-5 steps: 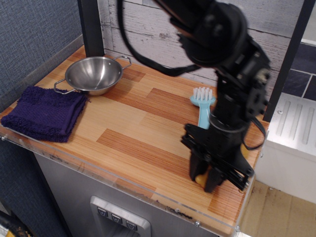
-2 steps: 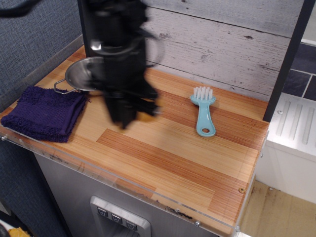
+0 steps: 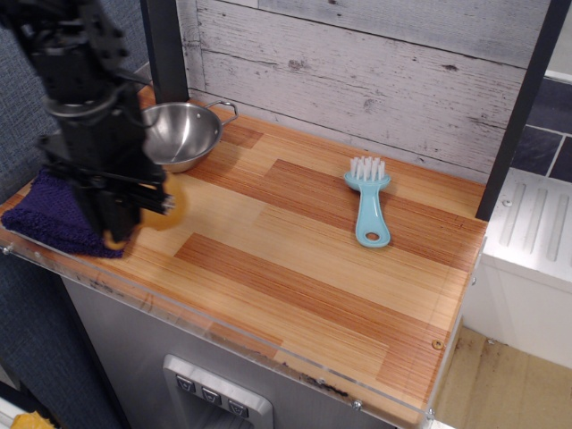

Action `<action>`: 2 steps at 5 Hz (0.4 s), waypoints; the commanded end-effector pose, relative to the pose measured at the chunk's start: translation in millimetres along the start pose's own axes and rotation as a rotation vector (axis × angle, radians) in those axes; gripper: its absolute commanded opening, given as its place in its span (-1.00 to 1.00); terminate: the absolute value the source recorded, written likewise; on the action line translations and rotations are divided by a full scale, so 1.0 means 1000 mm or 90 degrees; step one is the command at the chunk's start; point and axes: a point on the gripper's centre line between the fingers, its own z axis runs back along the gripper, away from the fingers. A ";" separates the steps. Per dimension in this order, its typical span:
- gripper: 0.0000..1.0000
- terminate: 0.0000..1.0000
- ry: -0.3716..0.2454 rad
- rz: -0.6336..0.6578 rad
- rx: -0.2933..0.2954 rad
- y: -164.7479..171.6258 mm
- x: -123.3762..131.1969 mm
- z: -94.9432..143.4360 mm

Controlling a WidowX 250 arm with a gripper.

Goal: Put the chicken leg inside the pan

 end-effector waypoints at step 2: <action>-1.00 -1.00 -0.069 0.006 -0.040 0.012 0.040 0.028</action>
